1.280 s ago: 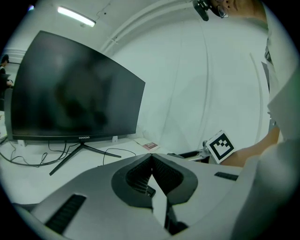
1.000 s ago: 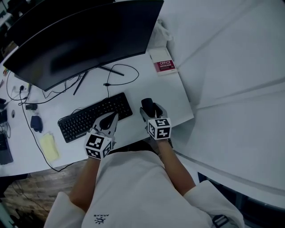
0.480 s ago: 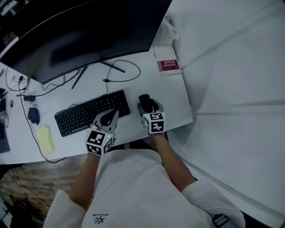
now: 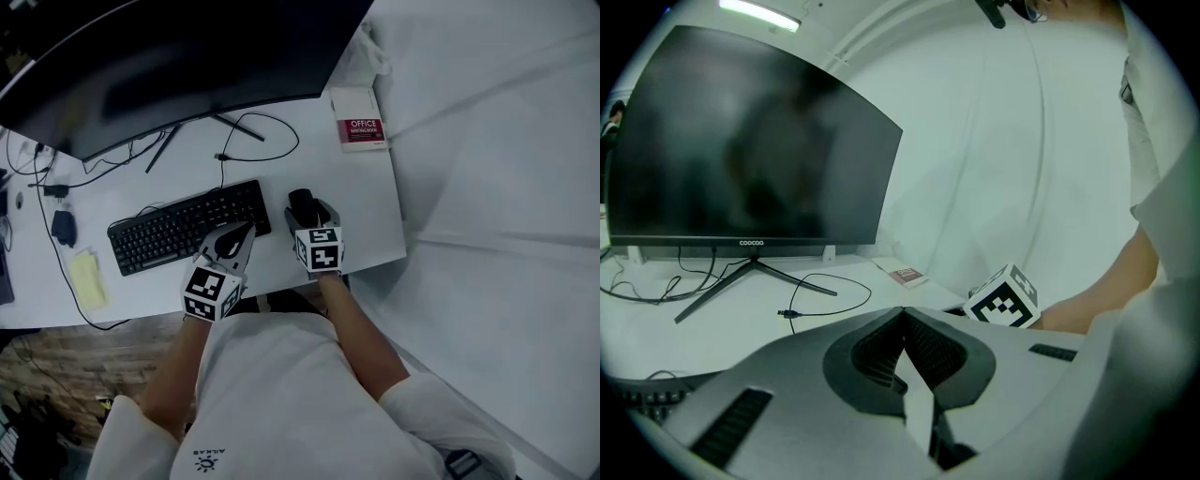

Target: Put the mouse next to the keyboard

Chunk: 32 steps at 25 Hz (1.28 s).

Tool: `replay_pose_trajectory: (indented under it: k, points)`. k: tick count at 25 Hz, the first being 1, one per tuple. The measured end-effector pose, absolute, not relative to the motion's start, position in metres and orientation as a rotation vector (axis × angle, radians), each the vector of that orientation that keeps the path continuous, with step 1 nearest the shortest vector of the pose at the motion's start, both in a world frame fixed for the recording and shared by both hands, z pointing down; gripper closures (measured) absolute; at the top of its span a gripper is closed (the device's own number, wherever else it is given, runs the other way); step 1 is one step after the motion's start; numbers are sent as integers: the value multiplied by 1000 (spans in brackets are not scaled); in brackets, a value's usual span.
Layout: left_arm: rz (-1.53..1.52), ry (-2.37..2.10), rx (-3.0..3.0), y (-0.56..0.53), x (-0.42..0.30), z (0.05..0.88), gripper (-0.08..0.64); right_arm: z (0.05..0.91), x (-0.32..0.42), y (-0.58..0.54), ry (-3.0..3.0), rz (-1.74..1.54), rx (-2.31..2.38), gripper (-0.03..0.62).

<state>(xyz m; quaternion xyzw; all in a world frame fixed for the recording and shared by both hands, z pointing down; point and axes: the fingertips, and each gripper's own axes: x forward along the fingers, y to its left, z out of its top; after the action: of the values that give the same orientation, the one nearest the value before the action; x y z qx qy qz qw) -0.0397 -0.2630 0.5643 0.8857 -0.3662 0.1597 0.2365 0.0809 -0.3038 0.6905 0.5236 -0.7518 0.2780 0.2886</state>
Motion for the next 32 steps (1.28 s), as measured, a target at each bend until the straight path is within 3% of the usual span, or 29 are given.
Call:
replay_pose_trajectory:
  k: [32]
  points:
    - [462, -1072, 2399, -272, -66, 564, 549, 713, 66, -316, -1970, 663, 1320, 282]
